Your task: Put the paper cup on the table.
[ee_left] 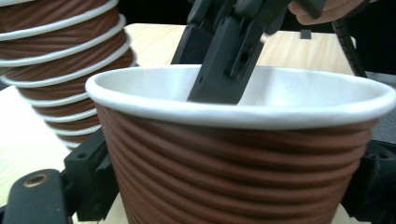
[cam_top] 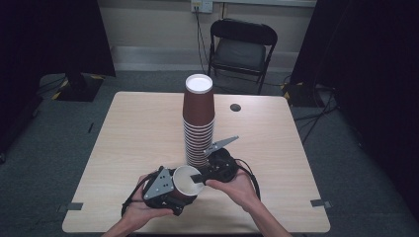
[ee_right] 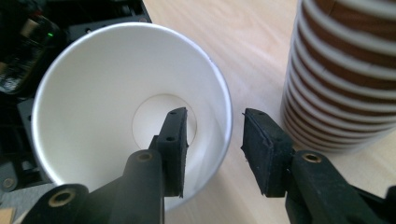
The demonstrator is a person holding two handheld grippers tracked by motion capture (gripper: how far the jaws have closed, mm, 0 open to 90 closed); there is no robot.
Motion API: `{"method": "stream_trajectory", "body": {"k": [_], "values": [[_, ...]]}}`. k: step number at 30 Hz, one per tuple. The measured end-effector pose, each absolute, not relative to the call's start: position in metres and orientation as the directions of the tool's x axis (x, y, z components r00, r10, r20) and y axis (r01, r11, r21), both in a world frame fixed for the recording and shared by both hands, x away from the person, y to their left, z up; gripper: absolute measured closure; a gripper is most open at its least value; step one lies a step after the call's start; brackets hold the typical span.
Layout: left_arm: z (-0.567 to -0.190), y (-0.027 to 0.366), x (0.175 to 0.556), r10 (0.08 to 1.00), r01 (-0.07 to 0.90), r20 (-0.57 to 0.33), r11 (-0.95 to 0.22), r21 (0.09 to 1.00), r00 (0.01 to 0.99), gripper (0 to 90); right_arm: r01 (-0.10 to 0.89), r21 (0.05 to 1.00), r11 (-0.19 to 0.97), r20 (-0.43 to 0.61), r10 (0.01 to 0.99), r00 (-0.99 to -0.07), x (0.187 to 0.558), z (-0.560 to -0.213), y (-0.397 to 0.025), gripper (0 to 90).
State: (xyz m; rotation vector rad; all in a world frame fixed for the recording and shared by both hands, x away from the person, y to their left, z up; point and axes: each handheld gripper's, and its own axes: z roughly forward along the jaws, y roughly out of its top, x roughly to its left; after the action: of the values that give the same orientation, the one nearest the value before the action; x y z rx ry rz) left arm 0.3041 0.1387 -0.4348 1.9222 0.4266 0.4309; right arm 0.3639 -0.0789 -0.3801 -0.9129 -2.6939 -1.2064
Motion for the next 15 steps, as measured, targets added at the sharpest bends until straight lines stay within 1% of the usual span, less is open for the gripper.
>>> {"method": "stream_trajectory", "body": {"k": [2,4,7,9,12,15], "values": [[-0.434,0.141,0.305,0.48,0.095,0.105,-0.374,0.922,0.871,11.5,0.532,0.679,0.506,0.271,0.5,-0.822,0.364,-0.379,-0.08,63.6],[-0.433,0.144,0.306,0.489,0.1,0.105,-0.374,0.922,0.866,11.5,0.532,0.687,0.495,0.275,0.501,-0.82,0.364,-0.378,-0.081,63.6],[-0.432,0.149,0.309,0.502,0.12,0.076,-0.347,0.93,0.861,11.5,0.528,0.707,0.471,0.278,0.502,-0.819,0.365,-0.377,-0.082,64.3],[-0.432,0.15,0.309,0.507,0.121,0.077,-0.347,0.93,0.859,11.5,0.525,0.714,0.464,0.278,0.501,-0.82,0.365,-0.376,-0.083,64.5],[-0.432,0.152,0.31,0.515,0.139,0.057,-0.335,0.932,0.855,11.4,0.51,0.734,0.448,0.274,0.491,-0.827,0.365,-0.374,-0.083,68.2],[-0.431,0.155,0.312,0.523,0.164,0.027,-0.315,0.935,0.852,11.4,0.498,0.746,0.441,0.27,0.483,-0.833,0.364,-0.374,-0.084,68.5]]}}
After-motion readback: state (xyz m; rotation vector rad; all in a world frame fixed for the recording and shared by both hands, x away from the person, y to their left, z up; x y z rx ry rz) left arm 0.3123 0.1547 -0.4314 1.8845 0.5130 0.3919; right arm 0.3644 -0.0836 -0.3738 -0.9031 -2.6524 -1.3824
